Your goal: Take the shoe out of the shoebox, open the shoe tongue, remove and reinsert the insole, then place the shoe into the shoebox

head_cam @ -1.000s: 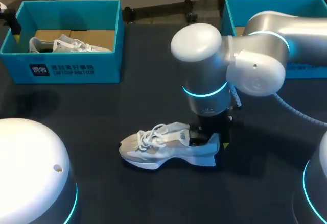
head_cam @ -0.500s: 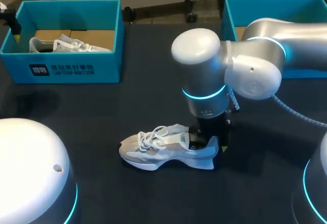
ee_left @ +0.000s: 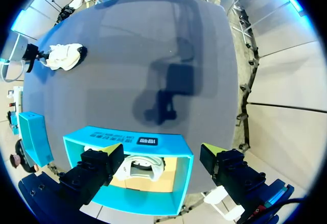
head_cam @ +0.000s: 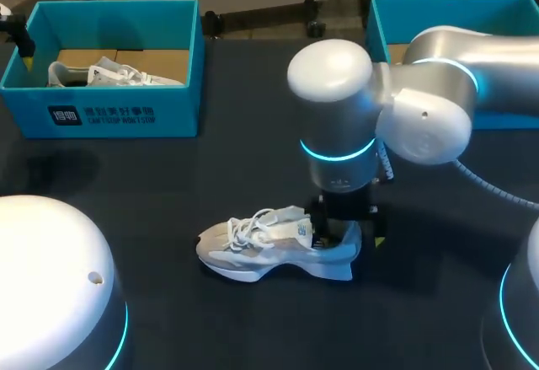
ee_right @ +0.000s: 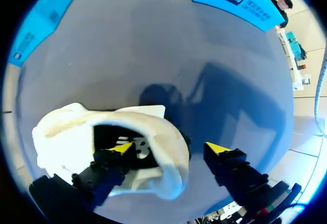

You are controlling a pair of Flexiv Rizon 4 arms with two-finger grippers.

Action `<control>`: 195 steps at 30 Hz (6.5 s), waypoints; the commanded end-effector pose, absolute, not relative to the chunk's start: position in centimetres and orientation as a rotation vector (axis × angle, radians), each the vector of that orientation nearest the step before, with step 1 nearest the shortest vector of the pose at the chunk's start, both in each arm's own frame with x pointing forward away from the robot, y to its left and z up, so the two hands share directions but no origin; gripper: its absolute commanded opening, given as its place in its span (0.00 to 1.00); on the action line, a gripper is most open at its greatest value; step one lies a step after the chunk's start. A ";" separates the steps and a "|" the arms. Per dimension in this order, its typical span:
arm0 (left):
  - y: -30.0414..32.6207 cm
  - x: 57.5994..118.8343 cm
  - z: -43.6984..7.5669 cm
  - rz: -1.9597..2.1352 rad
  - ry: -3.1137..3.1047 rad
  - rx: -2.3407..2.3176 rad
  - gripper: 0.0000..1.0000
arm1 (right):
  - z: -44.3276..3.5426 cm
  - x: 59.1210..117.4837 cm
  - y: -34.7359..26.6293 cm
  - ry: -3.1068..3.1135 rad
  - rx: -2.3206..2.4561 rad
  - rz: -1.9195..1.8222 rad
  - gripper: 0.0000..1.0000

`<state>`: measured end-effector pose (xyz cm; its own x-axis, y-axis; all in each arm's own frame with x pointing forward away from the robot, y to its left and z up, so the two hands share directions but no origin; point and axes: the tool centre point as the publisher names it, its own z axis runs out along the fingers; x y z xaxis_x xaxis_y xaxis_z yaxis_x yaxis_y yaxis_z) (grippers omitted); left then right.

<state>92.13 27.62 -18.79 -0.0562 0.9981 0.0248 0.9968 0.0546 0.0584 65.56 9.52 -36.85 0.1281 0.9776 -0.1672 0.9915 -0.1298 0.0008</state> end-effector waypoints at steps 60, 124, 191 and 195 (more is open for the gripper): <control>27.6 92.1 -18.8 0.097 2.265 2.144 1.00 | -29.2 66.0 0.9 3.045 0.648 1.840 1.00; 27.6 92.1 -18.8 0.097 2.265 2.144 1.00 | -37.8 66.8 3.4 2.557 0.190 1.756 1.00; 27.6 92.1 -18.8 0.097 2.265 2.144 1.00 | -40.8 67.6 11.3 2.542 0.085 1.759 1.00; 27.6 92.1 -18.8 0.097 2.265 2.144 1.00 | -40.9 67.9 11.5 2.539 0.084 1.760 1.00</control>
